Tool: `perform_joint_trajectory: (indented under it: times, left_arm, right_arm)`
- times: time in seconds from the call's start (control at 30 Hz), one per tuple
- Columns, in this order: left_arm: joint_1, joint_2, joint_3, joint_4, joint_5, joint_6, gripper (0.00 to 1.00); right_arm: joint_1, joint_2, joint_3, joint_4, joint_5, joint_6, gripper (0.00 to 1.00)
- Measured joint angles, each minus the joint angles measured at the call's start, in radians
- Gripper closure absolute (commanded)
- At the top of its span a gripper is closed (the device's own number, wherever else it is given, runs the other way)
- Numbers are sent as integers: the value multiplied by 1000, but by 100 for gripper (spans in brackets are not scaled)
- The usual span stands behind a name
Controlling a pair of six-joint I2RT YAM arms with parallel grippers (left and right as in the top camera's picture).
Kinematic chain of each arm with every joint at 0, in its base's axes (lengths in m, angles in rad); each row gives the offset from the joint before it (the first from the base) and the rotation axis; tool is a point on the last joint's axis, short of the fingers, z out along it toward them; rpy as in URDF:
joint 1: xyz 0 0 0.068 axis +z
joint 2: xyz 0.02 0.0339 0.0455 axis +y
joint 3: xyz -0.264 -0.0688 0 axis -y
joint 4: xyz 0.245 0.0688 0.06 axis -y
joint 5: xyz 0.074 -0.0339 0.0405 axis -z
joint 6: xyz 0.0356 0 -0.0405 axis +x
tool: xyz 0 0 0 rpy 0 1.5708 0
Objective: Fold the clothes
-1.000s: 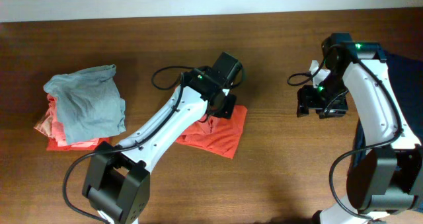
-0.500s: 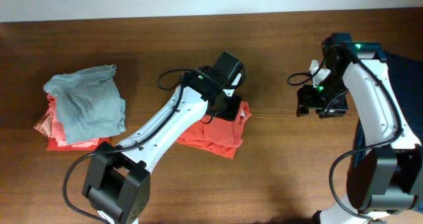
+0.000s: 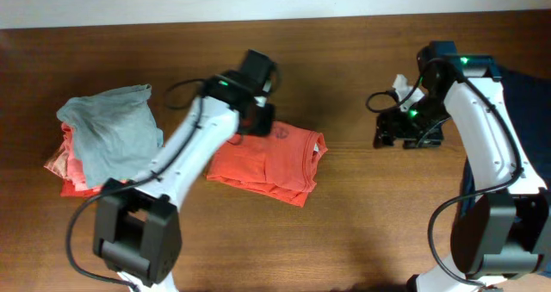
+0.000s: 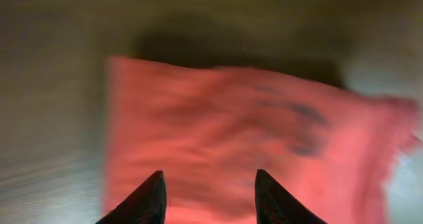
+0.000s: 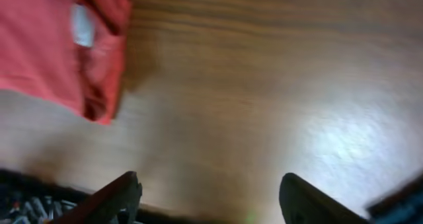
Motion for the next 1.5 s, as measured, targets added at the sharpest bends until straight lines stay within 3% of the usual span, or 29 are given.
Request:
perform_joint_trajectory:
  times: [0.17, 0.3, 0.67, 0.9, 0.97, 1.03, 1.13, 1.37, 1.47, 1.5]
  left_arm:
    - [102, 9, 0, 0, -10, 14, 60]
    - [132, 54, 2, -1, -2, 26, 67]
    - [134, 239, 5, -23, 18, 49, 68]
    - [134, 257, 30, -63, 22, 50, 68]
    - [134, 257, 30, -80, 21, 50, 69]
    - [134, 258, 30, -111, 22, 48, 84]
    - [134, 259, 32, -162, 23, 54, 98]
    - [129, 274, 31, -327, 23, 55, 99]
    - [118, 277, 28, -361, 25, 45, 100]
    - [112, 278, 27, -367, 26, 45, 99]
  right_arm:
    - [85, 0, -53, 93, -68, -19, 27]
    - [173, 0, -128, 211, -113, -23, 48]
    - [381, 0, -404, 576, -211, 10, 48]
    - [433, 44, -469, 633, -200, 28, 48]
    - [433, 90, -469, 639, -182, 34, 58]
    - [430, 125, -464, 636, -185, 47, 75]
    - [426, 145, -453, 641, -153, 91, 87]
    - [420, 151, -445, 644, -131, 167, 86]
    - [408, 150, -441, 675, -109, 174, 69]
    - [400, 148, -436, 688, -102, 168, 67]
